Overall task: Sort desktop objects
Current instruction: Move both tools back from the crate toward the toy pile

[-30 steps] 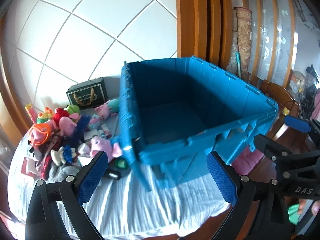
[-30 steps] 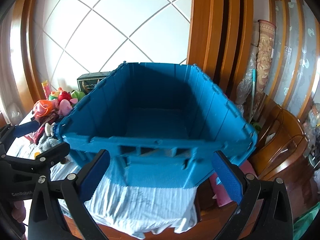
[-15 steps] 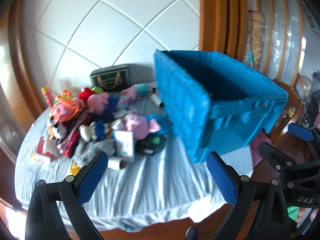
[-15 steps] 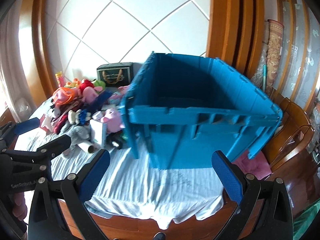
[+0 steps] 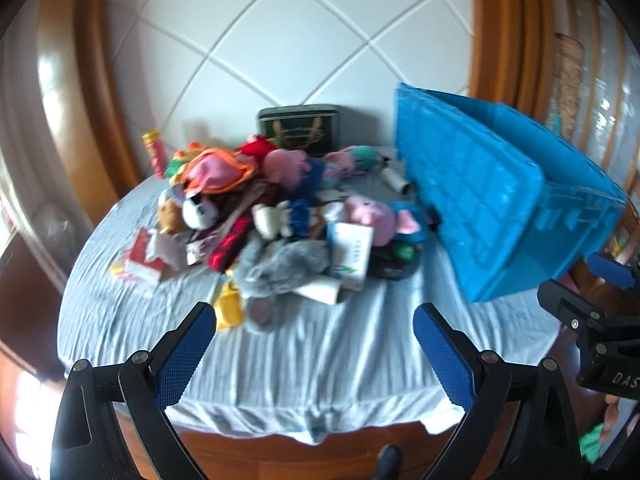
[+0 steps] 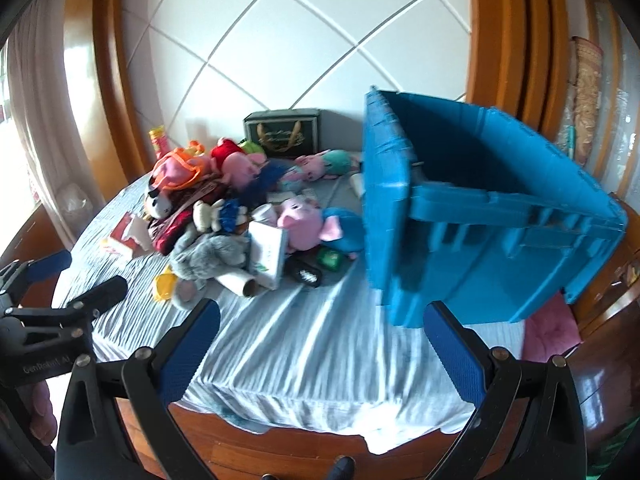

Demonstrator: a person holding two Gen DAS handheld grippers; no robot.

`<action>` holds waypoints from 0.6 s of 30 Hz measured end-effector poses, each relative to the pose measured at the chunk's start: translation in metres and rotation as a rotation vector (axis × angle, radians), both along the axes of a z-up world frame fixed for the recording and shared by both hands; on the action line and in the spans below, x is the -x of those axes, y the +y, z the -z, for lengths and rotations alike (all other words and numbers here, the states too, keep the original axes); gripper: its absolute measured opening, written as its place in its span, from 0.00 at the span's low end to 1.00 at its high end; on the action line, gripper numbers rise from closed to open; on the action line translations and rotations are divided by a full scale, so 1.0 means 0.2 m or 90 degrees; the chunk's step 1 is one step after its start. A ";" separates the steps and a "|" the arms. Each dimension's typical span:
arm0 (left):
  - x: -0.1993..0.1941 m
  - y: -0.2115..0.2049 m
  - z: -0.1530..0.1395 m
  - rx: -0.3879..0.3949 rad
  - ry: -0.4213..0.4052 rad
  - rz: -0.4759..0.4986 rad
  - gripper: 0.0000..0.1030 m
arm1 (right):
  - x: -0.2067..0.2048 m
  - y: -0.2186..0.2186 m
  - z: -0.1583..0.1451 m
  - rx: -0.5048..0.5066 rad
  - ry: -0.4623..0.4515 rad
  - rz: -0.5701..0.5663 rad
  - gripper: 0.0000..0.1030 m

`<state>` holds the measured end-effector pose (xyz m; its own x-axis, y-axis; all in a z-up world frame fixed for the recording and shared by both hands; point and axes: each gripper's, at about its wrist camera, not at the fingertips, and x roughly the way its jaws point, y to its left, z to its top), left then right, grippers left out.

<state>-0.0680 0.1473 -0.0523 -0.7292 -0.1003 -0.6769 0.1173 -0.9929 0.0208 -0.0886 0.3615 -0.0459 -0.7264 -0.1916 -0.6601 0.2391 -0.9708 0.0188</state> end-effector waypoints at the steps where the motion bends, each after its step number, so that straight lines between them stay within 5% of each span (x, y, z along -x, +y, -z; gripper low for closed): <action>1: 0.01 -0.05 0.01 -0.003 -0.002 -0.012 0.97 | 0.02 -0.04 0.01 -0.004 -0.004 -0.009 1.00; 12: 0.24 -0.48 0.19 -0.010 -0.052 -0.136 0.97 | 0.36 -0.44 0.15 -0.016 -0.041 -0.102 1.00; 18: 0.50 -0.63 0.33 -0.013 -0.090 -0.148 0.97 | 0.68 -0.60 0.28 -0.015 -0.080 -0.121 1.00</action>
